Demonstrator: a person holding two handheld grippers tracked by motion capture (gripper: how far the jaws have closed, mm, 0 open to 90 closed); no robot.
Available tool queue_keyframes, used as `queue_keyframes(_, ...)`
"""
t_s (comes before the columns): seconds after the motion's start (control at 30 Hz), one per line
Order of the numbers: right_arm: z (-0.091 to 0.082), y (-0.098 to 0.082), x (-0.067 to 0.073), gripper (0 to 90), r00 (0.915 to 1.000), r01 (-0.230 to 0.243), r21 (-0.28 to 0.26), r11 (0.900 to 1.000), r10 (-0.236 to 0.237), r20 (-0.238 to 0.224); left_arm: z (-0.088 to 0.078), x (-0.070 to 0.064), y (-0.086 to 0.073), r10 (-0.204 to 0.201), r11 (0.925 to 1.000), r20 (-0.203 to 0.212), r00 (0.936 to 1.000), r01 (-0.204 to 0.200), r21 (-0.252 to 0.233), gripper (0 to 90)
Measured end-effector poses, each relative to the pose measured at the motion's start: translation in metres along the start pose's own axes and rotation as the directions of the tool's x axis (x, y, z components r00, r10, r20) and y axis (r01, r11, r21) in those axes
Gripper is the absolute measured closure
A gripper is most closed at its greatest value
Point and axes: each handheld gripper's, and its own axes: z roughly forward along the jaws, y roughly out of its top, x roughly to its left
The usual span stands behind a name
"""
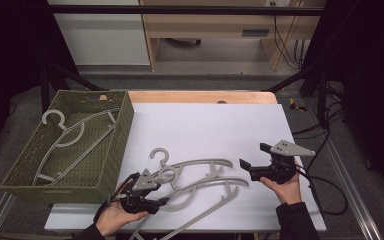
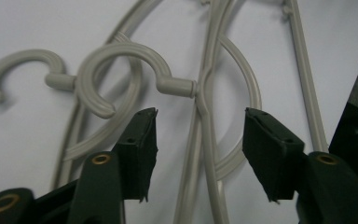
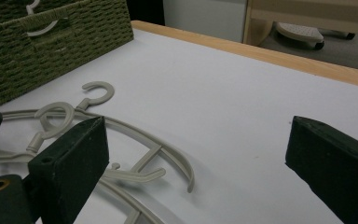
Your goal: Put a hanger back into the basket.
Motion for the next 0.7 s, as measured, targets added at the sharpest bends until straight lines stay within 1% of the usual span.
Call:
queue_keyframes(0.03,0.000,0.000,0.000,6.2,1.0000,-0.002,0.001,1.000,0.002,-0.001,0.001,-0.001,0.000,-0.002,0.9999,0.007,1.0000,0.001,0.014,49.4)
queue_keyframes(0.13,0.000,0.000,0.001,6.2,1.0000,0.000,0.002,1.000,0.000,-0.005,0.000,-0.003,-0.001,0.001,0.9992,0.003,1.0000,-0.001,0.040,53.9)
queue_keyframes(0.23,0.000,0.000,0.001,6.3,1.0000,0.000,-0.001,1.000,0.000,-0.006,-0.006,-0.004,-0.003,-0.016,0.9984,-0.009,0.9998,0.017,0.054,58.6)
queue_keyframes(0.27,-0.001,0.000,0.001,6.3,1.0000,0.001,-0.002,1.000,-0.001,-0.006,-0.009,-0.004,-0.005,-0.022,0.9978,-0.003,0.9998,0.022,0.063,59.6)
queue_keyframes(0.3,-0.001,0.000,0.001,6.2,1.0000,0.001,-0.002,1.000,-0.001,-0.009,-0.010,-0.005,-0.006,-0.026,0.9978,-0.003,0.9997,0.026,0.061,60.6)
queue_keyframes(0.33,-0.001,0.000,0.001,6.2,0.9999,-0.002,-0.001,1.000,0.002,-0.010,-0.011,-0.006,-0.008,-0.030,0.9967,-0.013,0.9995,0.031,0.075,61.6)
queue_keyframes(0.43,-0.001,0.000,0.002,6.3,0.9999,0.000,0.002,1.000,0.000,-0.011,-0.012,-0.010,-0.013,-0.024,0.9944,-0.018,0.9995,0.026,0.103,63.1)
queue_keyframes(0.57,-0.001,0.000,0.002,6.2,0.9999,0.000,0.002,1.000,0.000,-0.012,-0.008,-0.016,-0.019,-0.018,0.9896,-0.030,0.9994,0.022,0.142,63.2)
queue_keyframes(0.63,-0.001,0.000,0.002,6.2,0.9999,0.000,0.002,1.000,0.000,-0.013,-0.005,-0.017,-0.020,-0.016,0.9873,-0.037,0.9992,0.021,0.157,63.3)
queue_keyframes(0.67,-0.001,0.000,0.002,6.2,0.9999,0.000,0.002,1.000,0.000,-0.013,-0.003,-0.017,-0.021,-0.012,0.9865,-0.056,0.9984,0.021,0.163,63.1)
queue_keyframes(0.7,-0.001,0.000,0.002,6.2,0.9999,0.005,0.004,1.000,-0.005,-0.016,-0.001,-0.017,-0.022,-0.020,0.9849,-0.049,0.9986,0.028,0.171,63.8)
